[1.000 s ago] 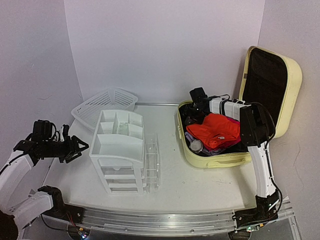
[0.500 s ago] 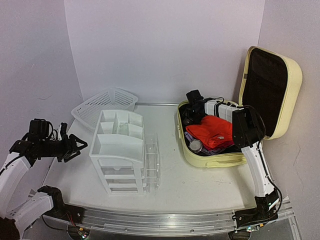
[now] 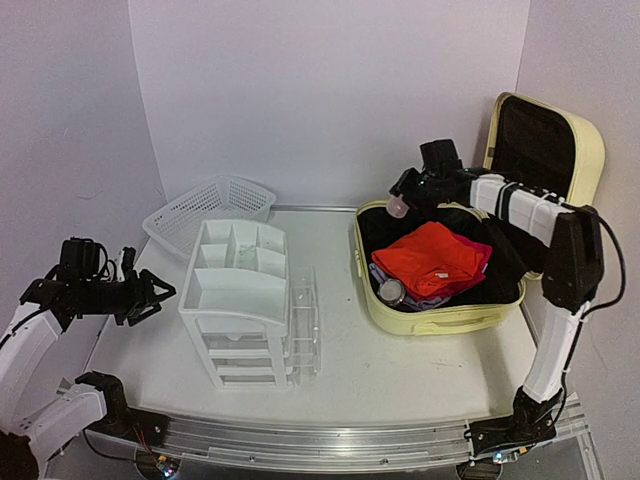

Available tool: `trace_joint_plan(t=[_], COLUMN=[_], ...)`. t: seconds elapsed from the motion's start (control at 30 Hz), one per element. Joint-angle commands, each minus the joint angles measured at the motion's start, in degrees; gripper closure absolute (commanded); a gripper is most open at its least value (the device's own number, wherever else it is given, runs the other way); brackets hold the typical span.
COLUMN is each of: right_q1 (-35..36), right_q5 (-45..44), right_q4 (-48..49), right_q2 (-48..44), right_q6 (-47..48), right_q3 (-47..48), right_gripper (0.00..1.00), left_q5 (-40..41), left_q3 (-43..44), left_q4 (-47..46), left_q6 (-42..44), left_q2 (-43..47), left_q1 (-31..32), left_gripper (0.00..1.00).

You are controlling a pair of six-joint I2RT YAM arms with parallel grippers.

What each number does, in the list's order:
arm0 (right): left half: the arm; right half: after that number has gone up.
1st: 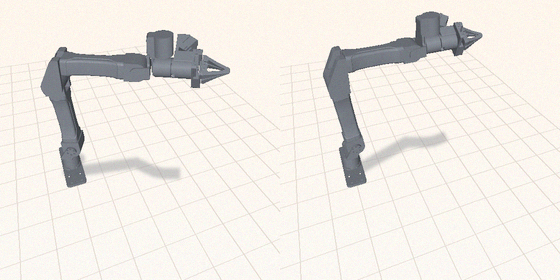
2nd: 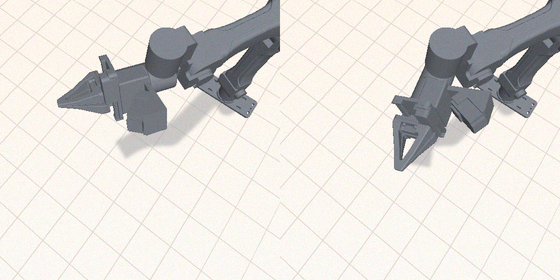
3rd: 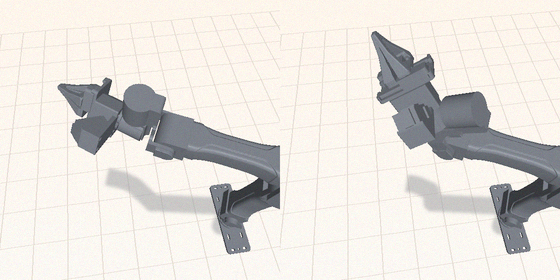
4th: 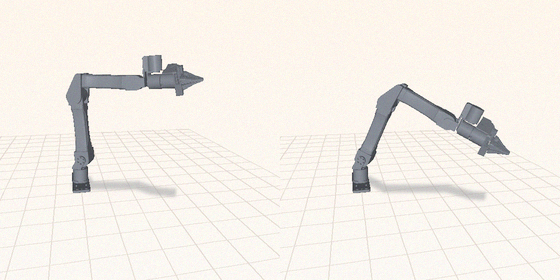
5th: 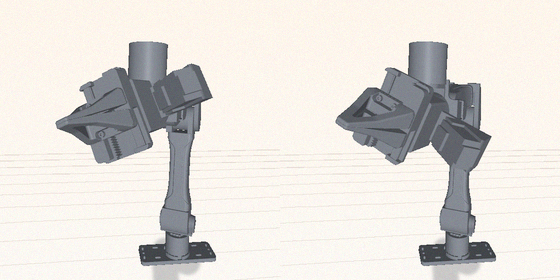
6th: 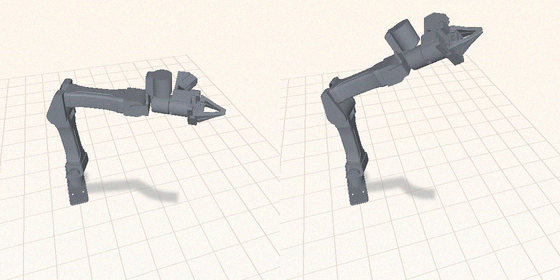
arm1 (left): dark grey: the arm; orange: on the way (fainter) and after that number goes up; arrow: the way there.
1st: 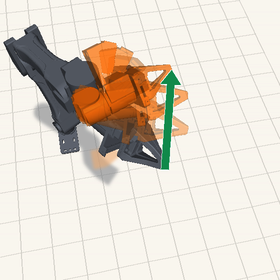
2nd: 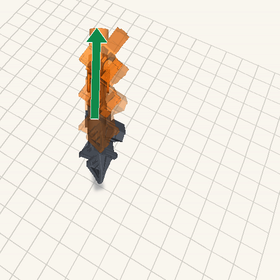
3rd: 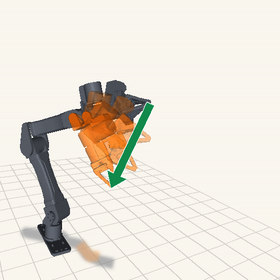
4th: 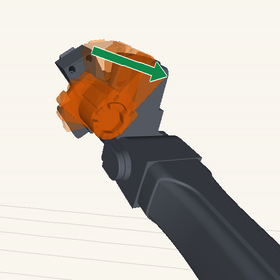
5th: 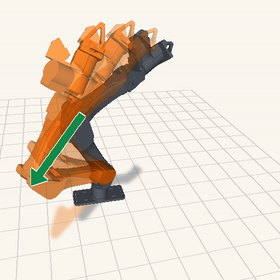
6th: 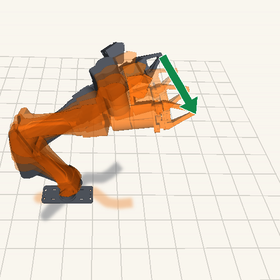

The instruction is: Open, take out, and arrange the luggage

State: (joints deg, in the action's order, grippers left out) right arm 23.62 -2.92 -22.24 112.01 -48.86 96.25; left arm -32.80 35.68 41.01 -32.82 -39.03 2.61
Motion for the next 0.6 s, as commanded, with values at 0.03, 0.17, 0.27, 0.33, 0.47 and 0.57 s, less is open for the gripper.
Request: trace_joint_plan(t=[0.03,0.17,0.27,0.33,0.47,0.57], right_q1=[1.5,7.8,13.3,17.3,24.3,27.5], right_q5=[23.4,25.1,26.1,24.1,21.5,21.7], right_q4=[6.5,7.0,7.1,7.3,8.9,9.3], right_q2=[-12.2,-21.2,-24.9,-26.4,-24.9,-21.9], right_q6=[-2.0,-2.9,-5.0,-6.3,-8.5,-10.0], right_q3=[-14.7,-24.0,-26.9,-28.1,-27.8,-25.9], right_gripper=[0.46,0.46,0.46,0.46,0.44,0.43], left_q5=[0.5,1.0,1.0,1.0,0.6,-0.2], left_q3=[2.8,2.6,2.7,2.9,2.6,2.5], left_q4=[-0.4,-0.8,-1.2,-1.5,-2.9,-3.5], left_q6=[1.3,1.8,2.5,2.8,2.3,1.6], left_q2=[0.2,-1.3,-3.2,-4.0,-4.7,-4.5], left_q1=[-0.1,-0.2,-0.2,-0.2,-0.2,-0.2], left_gripper=[0.35,0.34,0.34,0.34,0.34,0.35])
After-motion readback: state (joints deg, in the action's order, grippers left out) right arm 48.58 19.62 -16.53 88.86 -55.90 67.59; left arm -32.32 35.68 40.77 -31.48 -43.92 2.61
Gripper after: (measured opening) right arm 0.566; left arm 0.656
